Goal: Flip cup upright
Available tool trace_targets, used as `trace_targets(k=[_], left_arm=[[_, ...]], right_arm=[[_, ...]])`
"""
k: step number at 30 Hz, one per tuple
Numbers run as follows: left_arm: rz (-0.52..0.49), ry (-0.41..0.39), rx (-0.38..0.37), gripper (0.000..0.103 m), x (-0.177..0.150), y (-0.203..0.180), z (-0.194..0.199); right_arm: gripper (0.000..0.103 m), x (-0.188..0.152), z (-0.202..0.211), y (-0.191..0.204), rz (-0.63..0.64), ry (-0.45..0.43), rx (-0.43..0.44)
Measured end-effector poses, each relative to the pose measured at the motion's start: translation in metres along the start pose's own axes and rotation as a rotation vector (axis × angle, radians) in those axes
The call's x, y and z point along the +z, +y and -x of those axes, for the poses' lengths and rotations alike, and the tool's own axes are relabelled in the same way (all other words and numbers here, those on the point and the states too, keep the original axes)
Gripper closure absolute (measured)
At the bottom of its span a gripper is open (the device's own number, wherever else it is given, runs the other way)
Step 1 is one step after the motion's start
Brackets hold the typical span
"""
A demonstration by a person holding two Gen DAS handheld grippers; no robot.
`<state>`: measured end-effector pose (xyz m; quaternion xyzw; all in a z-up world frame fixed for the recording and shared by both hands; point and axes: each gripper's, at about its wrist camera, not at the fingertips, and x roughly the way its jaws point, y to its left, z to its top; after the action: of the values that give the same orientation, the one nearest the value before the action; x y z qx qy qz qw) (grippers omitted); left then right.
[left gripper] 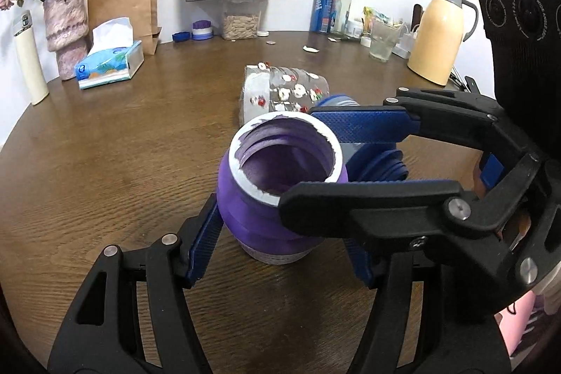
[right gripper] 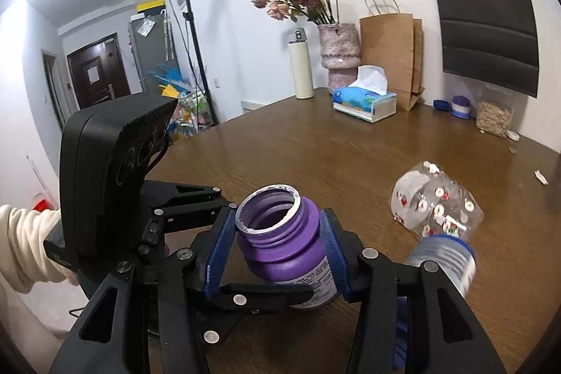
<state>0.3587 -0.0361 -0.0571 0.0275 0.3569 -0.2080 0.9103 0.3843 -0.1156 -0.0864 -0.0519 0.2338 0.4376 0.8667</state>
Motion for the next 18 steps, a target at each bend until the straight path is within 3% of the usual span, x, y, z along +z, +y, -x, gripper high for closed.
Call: trace_targets(k=[3,6,9,10,18], left_arm=[[-0.004,-0.002,0.001,0.040,-0.003,-0.002,0.003],[-0.012,-0.034,0.036,0.029,-0.005,-0.001,0.010],[-0.012,-0.032,0.066,0.028,-0.007,0.001,0.014],[-0.018,-0.031,0.073,0.028,-0.009,0.001,0.016],[-0.006,-0.100,0.118,0.019,-0.022,0.010,0.064]], right_arm=[[0.048,-0.002,0.003,-0.001,-0.012,-0.003,-0.012],[0.047,-0.003,0.005,0.000,-0.016,-0.001,-0.027],[0.047,-0.006,-0.002,0.002,0.002,0.056,-0.098],[0.047,-0.008,-0.002,0.001,-0.014,0.054,-0.081],[0.032,-0.007,0.037,0.013,-0.052,0.007,-0.105]])
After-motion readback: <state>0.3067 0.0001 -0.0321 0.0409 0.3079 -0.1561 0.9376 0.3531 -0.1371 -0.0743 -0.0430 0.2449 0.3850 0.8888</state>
